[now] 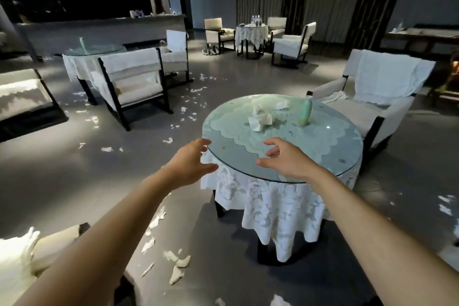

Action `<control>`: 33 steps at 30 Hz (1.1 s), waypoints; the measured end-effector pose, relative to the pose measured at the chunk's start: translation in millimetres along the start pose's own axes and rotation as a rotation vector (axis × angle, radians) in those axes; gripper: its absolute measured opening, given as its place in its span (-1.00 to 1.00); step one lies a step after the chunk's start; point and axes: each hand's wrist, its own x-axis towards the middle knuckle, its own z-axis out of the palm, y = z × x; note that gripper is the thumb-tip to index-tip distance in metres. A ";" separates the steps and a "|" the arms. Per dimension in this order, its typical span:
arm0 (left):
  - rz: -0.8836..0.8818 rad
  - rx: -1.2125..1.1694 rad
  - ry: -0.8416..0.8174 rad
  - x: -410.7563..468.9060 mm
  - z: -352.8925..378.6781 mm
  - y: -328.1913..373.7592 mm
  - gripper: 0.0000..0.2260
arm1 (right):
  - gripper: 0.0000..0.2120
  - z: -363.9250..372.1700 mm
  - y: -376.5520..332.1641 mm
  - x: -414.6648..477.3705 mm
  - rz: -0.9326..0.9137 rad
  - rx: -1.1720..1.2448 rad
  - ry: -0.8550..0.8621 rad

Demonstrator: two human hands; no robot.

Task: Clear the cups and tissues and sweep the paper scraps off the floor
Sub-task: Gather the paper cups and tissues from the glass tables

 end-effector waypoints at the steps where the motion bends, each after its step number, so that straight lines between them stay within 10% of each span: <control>1: 0.012 -0.007 -0.004 23.7 -0.4 -7.5 -0.44 | -0.36 -1.8 2.2 22.5 0.017 0.005 0.010; 14: 0.074 -0.047 -0.126 378.5 26.4 -59.6 -0.41 | -0.37 -50.3 75.1 331.2 0.176 0.084 0.128; 27: 0.198 -0.070 -0.589 574.0 160.9 -83.5 -0.24 | -0.55 -45.3 140.0 479.3 0.506 0.351 0.302; 33: 0.301 -0.141 -0.721 624.4 174.1 -107.6 -0.59 | -0.60 -43.1 141.4 539.7 0.596 0.390 0.464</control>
